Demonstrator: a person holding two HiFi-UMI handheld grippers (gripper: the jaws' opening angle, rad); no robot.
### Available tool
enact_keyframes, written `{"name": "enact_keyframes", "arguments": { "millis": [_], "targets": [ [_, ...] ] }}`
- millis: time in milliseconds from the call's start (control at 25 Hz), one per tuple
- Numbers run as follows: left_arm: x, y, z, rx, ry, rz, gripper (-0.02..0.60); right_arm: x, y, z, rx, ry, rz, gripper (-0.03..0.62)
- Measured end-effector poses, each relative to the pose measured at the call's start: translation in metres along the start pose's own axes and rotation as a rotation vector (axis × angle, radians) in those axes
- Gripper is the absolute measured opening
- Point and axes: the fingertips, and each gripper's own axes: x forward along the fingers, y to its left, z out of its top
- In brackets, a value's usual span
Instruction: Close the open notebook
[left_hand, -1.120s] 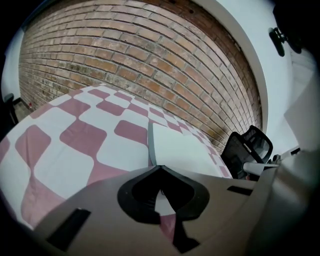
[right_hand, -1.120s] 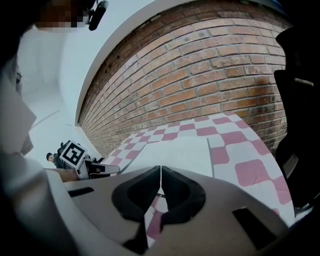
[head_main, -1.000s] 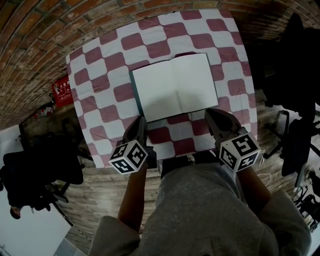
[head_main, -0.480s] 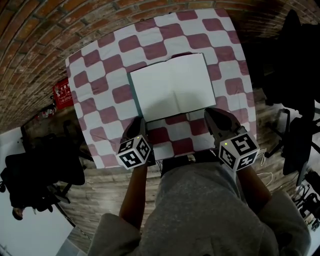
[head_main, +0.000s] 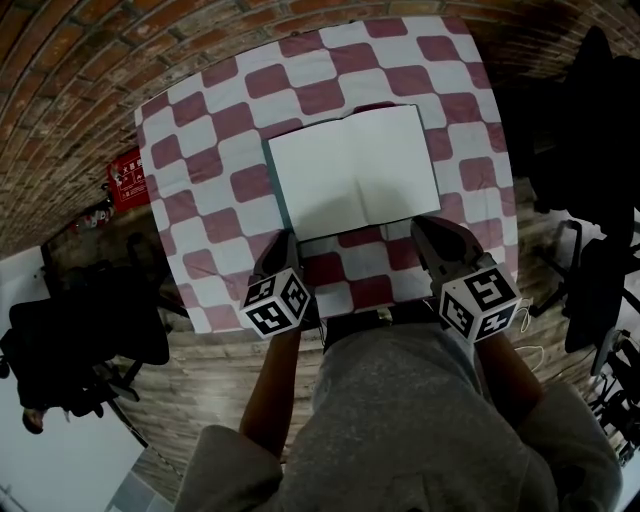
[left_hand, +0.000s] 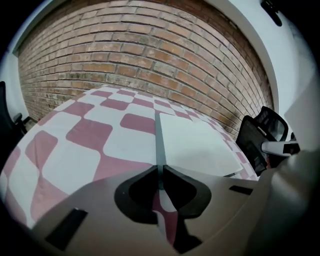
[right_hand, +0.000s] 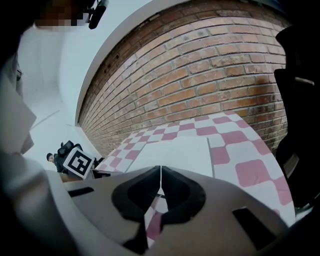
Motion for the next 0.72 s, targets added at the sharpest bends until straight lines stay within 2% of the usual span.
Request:
{"name": "enact_keyframes", "arguments": {
  "millis": [240,600,720],
  "targets": [
    [0.0,0.002,0.002,-0.038,-0.007,-0.024,0.009,0.002,0.006,-0.001,-0.014,0.0,0.01,0.029],
    [-0.026,-0.018,0.031,-0.103,-0.101,-0.116,0.008,-0.014,-0.003,0.009,-0.013,-0.042,-0.009,0.029],
    [-0.038,-0.031,0.045,-0.103,-0.143,-0.153,0.008,-0.018,-0.001,0.009,-0.007,-0.051,-0.007,0.029]
  ]
}}
